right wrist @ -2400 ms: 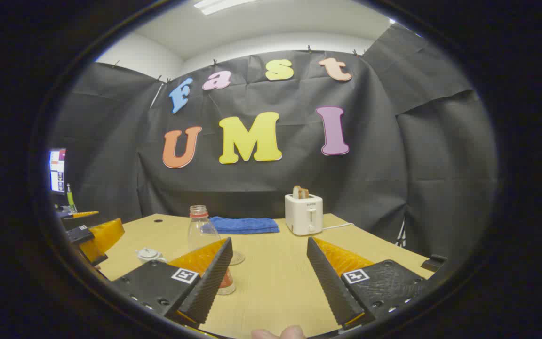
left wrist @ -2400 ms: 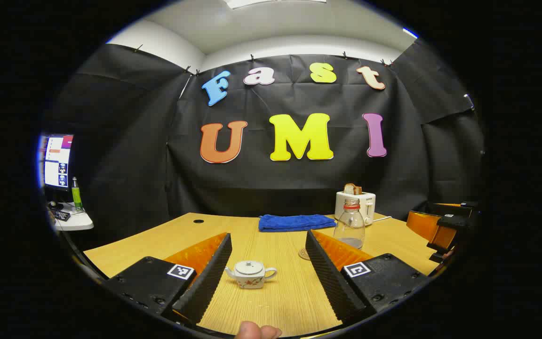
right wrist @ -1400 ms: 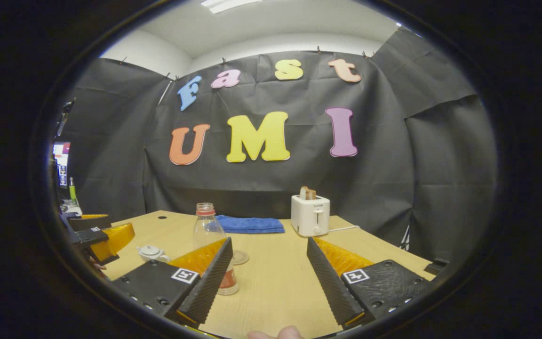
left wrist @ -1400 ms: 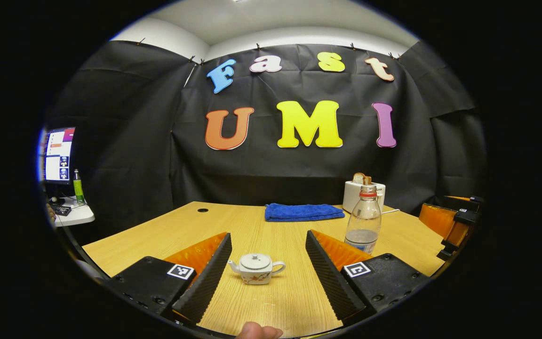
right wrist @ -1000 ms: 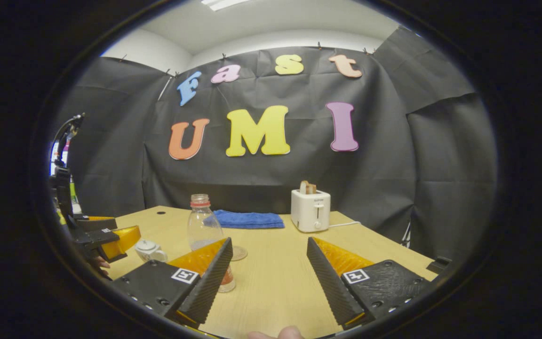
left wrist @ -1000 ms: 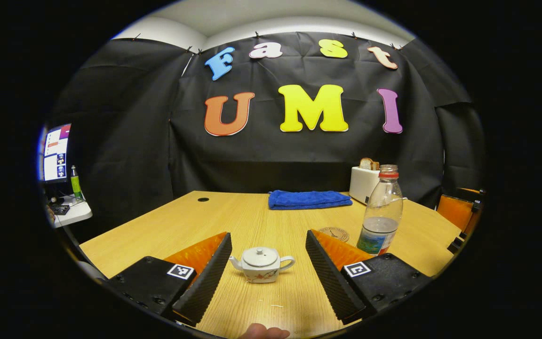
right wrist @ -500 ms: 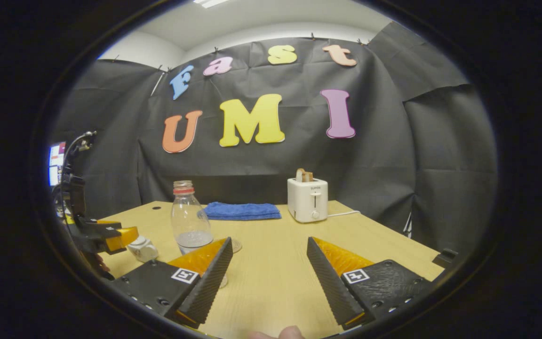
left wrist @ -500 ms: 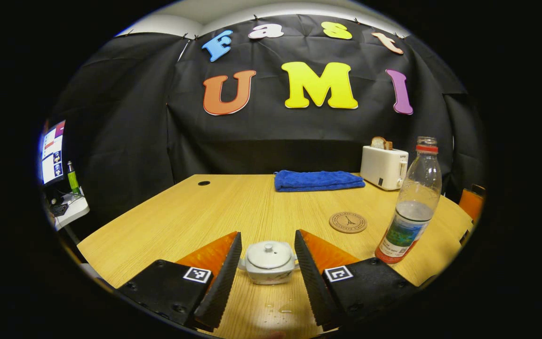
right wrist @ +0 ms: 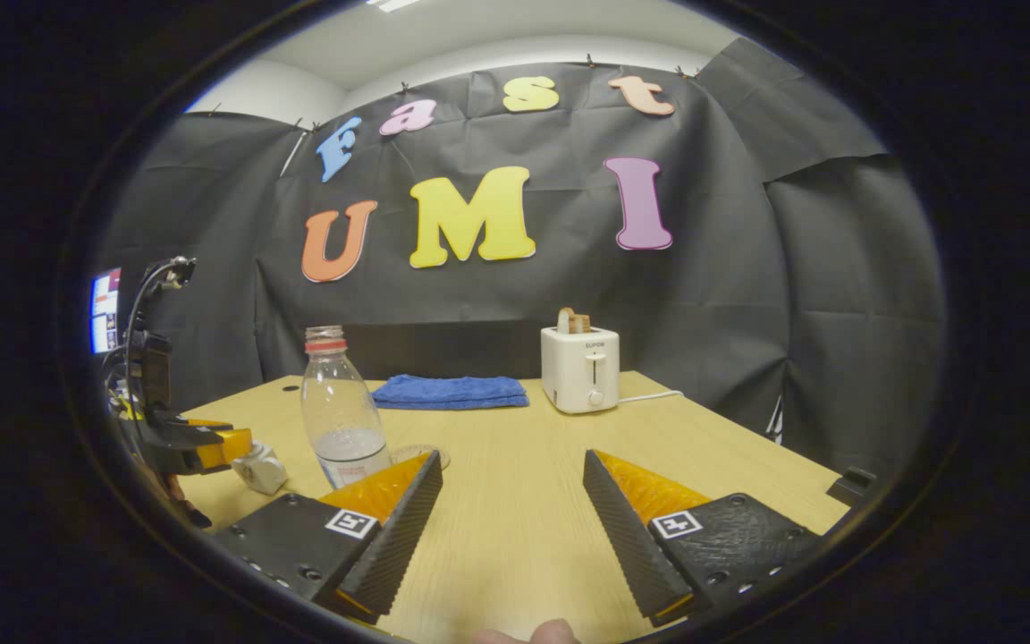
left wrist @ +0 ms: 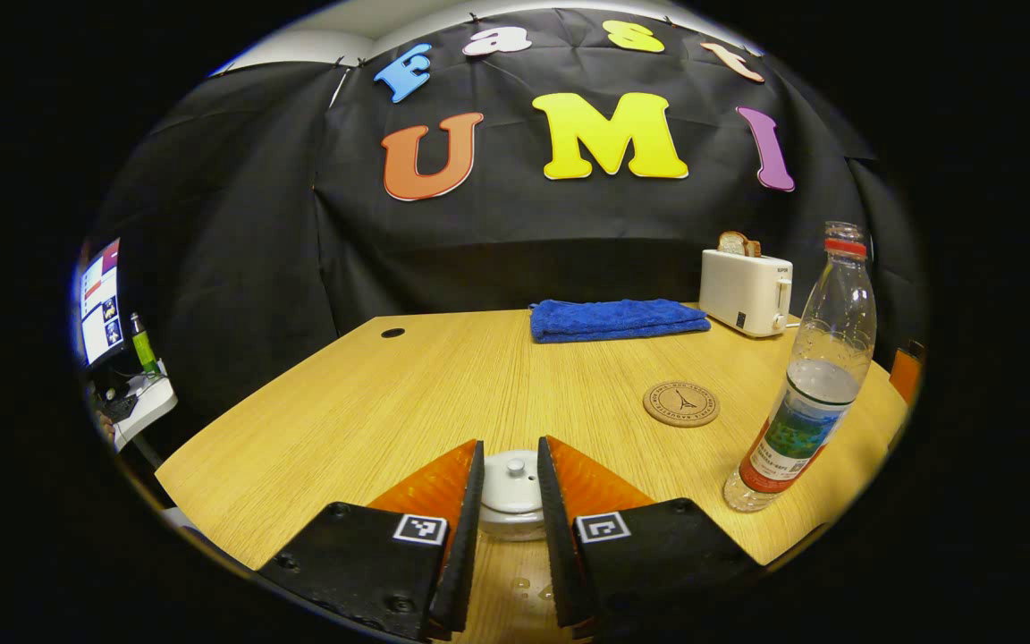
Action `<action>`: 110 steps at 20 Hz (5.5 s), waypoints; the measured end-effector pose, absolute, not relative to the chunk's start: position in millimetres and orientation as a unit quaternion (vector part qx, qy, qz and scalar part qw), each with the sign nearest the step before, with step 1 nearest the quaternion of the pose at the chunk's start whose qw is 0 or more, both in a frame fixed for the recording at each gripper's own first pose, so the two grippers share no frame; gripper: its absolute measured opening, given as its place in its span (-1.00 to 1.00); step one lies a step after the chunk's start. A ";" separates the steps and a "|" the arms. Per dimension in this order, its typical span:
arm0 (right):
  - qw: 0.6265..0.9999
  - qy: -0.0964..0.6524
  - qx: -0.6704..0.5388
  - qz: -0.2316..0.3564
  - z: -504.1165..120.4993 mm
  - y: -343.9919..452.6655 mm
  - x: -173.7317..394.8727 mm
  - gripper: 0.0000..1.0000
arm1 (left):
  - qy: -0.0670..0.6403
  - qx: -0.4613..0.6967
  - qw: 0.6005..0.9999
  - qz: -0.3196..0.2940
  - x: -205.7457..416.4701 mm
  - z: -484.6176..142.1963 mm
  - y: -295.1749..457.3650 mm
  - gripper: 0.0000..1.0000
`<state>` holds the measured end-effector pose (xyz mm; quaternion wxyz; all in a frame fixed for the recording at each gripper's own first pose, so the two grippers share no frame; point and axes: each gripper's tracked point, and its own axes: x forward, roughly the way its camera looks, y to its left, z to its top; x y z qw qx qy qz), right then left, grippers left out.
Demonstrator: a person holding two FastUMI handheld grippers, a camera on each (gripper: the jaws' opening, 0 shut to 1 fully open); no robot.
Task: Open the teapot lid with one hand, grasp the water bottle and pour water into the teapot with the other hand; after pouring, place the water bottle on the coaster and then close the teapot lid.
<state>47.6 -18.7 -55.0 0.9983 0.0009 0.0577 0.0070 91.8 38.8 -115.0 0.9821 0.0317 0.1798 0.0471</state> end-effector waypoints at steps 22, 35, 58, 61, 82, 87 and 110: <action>0.989 0.063 0.024 0.128 -62.4 60.3 28.8 0.92 | 0.120 0.003 0.993 0.008 57.0 -61.0 41.8 -0.94; 0.985 0.099 -0.038 0.135 -98.6 107.5 80.8 0.86 | 0.108 0.001 0.994 0.017 31.9 -52.2 73.8 -0.94; 0.886 0.029 -0.434 0.158 -58.9 143.1 120.7 0.48 | 0.101 -0.027 0.994 0.013 27.5 -57.7 120.4 -0.94; 0.864 0.026 -0.476 0.162 -63.3 150.5 129.8 0.48 | 0.094 -0.018 0.995 0.021 25.3 -53.8 130.3 -0.94; 0.658 -0.049 -0.741 0.128 -87.9 172.1 149.4 0.44 | 0.082 -0.015 0.996 0.019 23.0 -51.5 145.6 -0.94; 0.624 -0.062 -0.768 0.129 -86.7 184.4 146.9 0.44 | 0.081 -0.017 0.996 0.025 22.7 -49.9 151.8 -0.94; 0.507 -0.119 -0.847 0.110 -55.2 204.2 148.1 0.49 | 0.076 -0.025 0.996 0.031 17.5 -41.7 159.5 -0.94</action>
